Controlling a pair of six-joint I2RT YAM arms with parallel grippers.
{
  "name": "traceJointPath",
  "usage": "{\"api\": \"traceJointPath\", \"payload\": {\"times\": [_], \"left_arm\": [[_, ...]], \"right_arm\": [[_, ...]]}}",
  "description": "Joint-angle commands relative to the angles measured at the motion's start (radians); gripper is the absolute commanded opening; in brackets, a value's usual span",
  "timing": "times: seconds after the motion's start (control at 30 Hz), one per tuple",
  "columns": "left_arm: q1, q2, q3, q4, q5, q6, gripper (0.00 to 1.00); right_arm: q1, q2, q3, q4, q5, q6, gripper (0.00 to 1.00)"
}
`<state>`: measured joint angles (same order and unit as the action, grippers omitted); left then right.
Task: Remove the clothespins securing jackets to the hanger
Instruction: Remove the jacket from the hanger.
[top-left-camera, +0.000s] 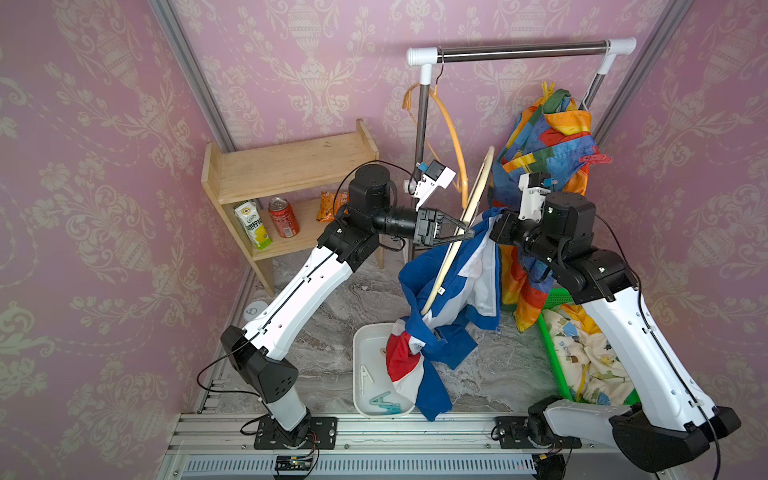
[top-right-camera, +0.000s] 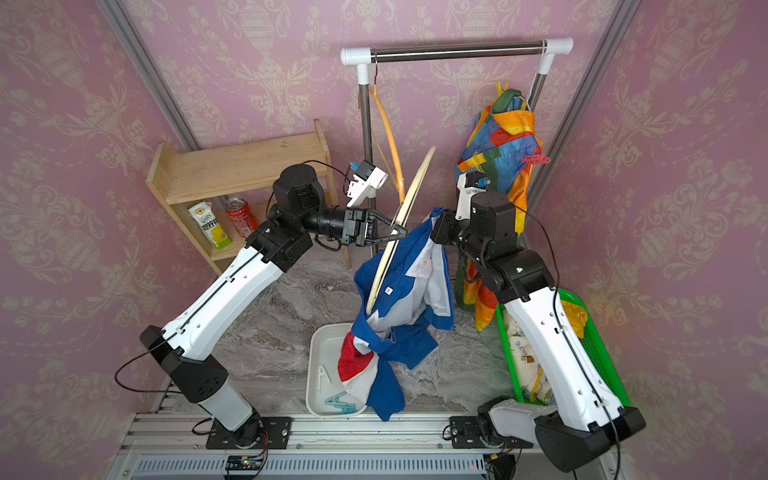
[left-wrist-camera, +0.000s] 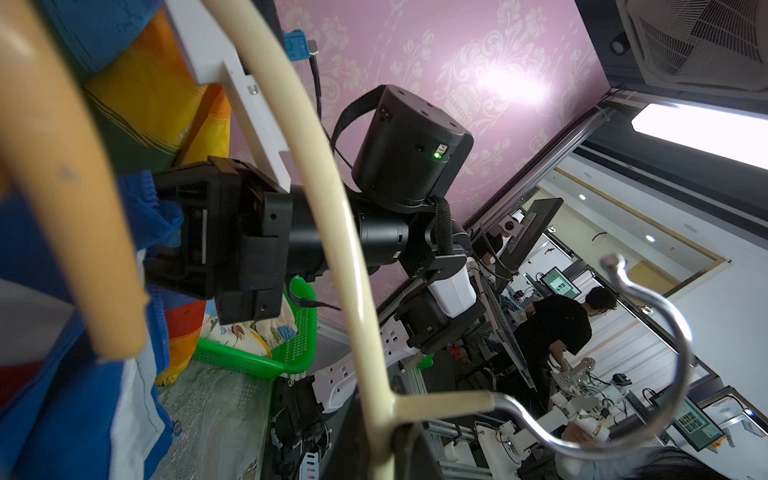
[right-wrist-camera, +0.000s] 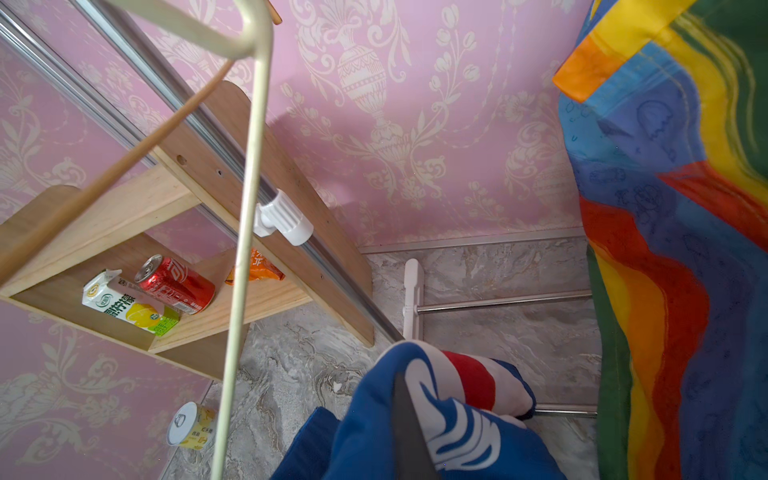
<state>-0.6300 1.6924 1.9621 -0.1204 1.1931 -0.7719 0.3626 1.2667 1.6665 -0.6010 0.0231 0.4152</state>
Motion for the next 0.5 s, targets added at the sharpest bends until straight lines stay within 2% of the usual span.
{"api": "traceJointPath", "payload": {"times": [0.0, 0.27, 0.37, 0.47], "left_arm": [[0.009, 0.007, 0.075, 0.082, 0.018, -0.009, 0.0], [0.011, 0.006, 0.076, 0.042, -0.002, 0.047, 0.0], [0.013, 0.003, 0.076, 0.017, -0.008, 0.068, 0.0], [0.014, 0.007, 0.075, 0.025, -0.012, 0.062, 0.0]], "right_arm": [[0.016, -0.027, 0.131, -0.027, 0.009, -0.028, 0.0], [0.021, -0.15, 0.198, -0.077, 0.081, -0.051, 0.0], [0.021, -0.181, 0.267, -0.098, 0.109, -0.075, 0.0], [0.021, -0.168, 0.4, -0.092, 0.092, -0.102, 0.0]]}}
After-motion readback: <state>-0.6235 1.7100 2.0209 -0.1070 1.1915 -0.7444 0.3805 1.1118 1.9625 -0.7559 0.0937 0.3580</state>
